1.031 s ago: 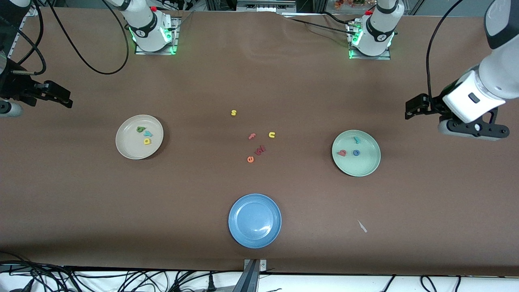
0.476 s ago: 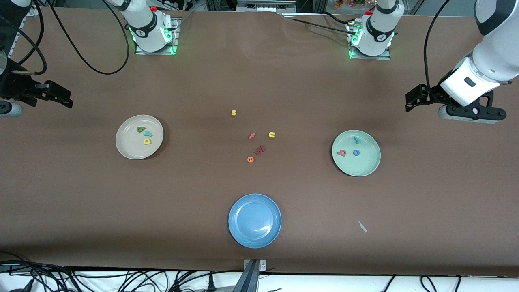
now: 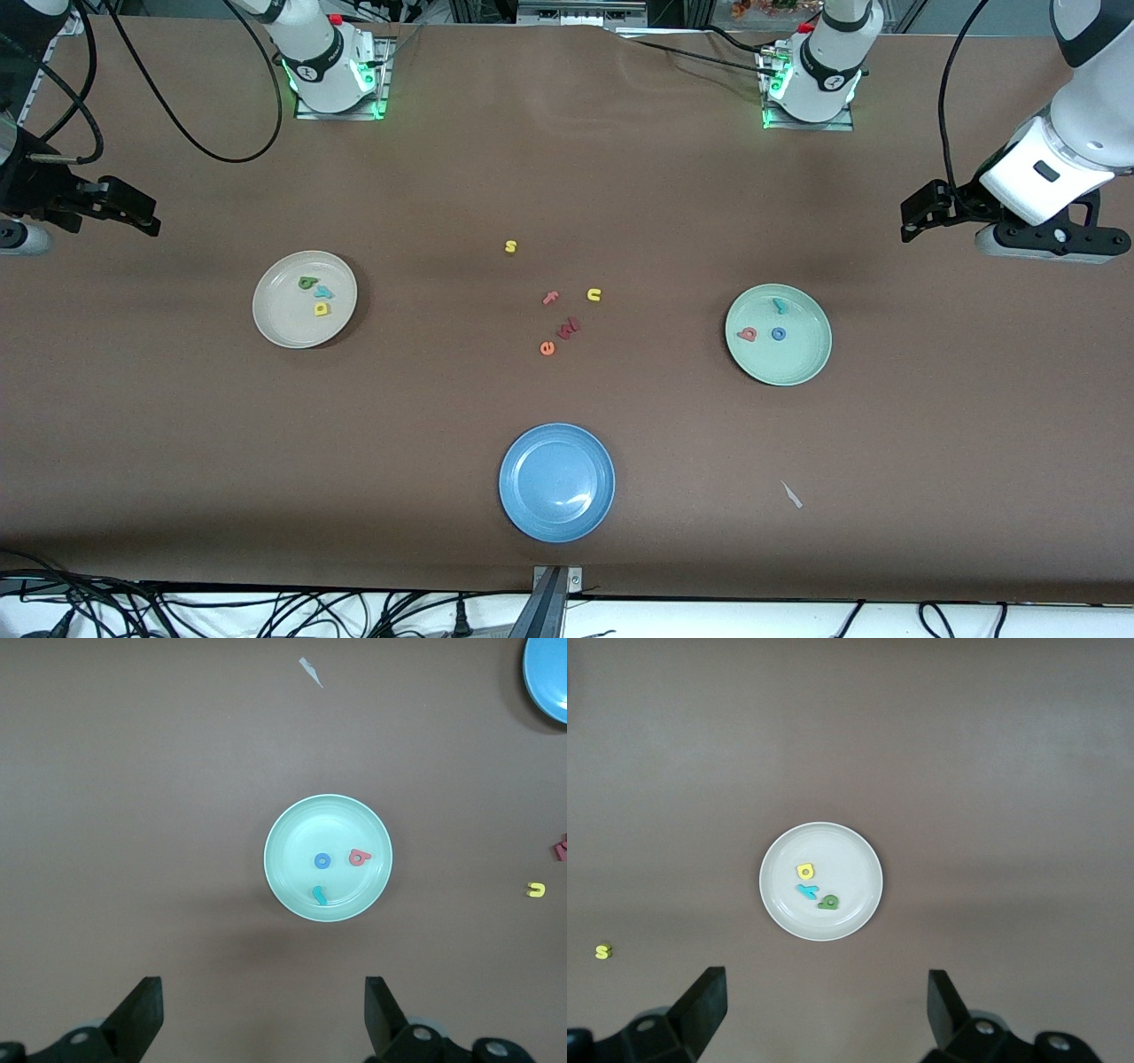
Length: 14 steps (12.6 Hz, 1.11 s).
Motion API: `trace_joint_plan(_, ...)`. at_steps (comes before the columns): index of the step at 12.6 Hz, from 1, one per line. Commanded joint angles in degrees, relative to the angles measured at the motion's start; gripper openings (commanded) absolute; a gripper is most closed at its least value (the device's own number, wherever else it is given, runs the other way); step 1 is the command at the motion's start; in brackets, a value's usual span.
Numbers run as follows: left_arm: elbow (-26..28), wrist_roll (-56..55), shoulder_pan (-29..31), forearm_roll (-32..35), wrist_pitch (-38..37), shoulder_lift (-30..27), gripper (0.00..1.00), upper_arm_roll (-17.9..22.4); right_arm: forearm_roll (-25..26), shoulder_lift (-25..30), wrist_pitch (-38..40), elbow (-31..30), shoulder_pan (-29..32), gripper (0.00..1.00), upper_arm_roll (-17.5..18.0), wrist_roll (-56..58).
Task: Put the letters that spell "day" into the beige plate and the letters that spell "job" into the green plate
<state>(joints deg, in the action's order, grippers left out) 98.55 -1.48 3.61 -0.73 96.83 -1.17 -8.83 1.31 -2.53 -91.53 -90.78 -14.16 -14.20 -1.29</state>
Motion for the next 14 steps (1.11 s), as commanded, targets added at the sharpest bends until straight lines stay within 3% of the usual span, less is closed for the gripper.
trace_joint_plan(1, -0.6, 0.0, -0.8, 1.7, -1.3, -0.8, 1.0, 0.0, 0.3, 0.2, 0.2, -0.1, 0.1, 1.0, 0.4, -0.3)
trace_joint_plan(5, -0.7, -0.5, -3.4, 1.3, -2.7, -0.8, 1.0, 4.5, 0.2, 0.0, 0.1, -0.1, -0.3, 1.0, 0.4, 0.3)
trace_joint_plan(14, -1.3, 0.5, -3.5, 1.7, -5.1, -1.1, 1.0, 4.3, 0.2, 0.0, 0.0, -0.2, -0.4, 1.0, 0.4, 0.4)
